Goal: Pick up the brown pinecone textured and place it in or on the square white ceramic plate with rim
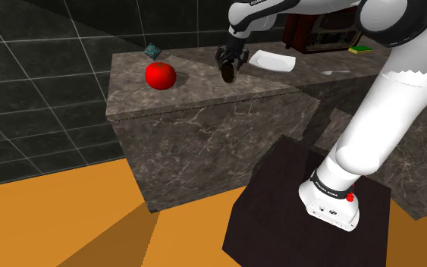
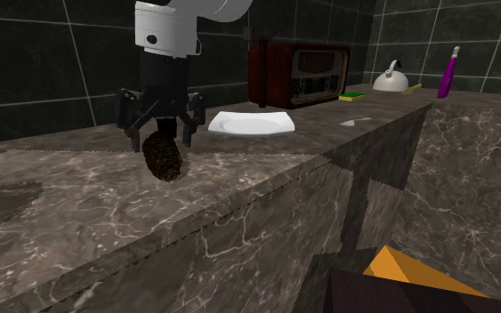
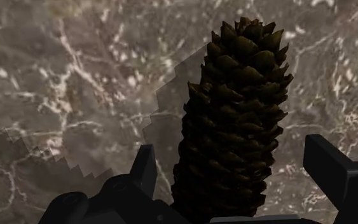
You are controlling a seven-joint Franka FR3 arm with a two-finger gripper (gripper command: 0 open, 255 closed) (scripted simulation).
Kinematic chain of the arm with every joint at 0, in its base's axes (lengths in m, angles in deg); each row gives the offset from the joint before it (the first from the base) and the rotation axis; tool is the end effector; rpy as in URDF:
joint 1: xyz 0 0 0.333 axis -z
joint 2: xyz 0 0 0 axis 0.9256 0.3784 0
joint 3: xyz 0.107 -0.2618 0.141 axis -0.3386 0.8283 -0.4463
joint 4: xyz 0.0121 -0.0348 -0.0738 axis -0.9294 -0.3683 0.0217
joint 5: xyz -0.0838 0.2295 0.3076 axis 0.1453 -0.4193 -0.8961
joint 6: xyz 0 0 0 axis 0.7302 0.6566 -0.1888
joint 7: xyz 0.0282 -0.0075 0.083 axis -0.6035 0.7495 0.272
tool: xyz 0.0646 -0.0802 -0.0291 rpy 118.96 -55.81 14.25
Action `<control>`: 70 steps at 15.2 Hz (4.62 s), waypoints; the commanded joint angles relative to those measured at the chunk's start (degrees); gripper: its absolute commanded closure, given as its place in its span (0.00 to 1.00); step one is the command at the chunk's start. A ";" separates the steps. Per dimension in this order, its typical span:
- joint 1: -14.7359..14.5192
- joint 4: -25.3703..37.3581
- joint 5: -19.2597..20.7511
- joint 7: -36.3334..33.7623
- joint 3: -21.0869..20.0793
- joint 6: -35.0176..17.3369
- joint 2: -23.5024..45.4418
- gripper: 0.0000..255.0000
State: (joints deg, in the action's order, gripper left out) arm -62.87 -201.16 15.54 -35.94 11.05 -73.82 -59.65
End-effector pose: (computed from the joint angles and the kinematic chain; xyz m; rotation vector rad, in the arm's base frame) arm 0.5641 -0.1688 0.4619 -2.8859 0.9696 -0.2274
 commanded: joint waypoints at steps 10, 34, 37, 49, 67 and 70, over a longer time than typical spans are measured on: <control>-0.06 -0.93 -0.33 0.11 -0.09 -1.73 0.78 1.00; -0.06 7.92 0.92 -1.39 0.03 9.28 -1.51 1.00; -0.05 10.08 1.05 -1.61 0.05 11.55 -1.64 1.00; 8.11 15.94 -2.54 13.78 6.87 15.58 2.12 1.00; 22.30 33.51 -11.20 32.62 12.56 22.12 17.44 1.00; 21.99 30.94 -11.25 33.03 12.49 19.77 17.27 1.00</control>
State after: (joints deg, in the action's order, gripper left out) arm -40.68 -169.31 4.27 -2.94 23.58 -53.20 -42.25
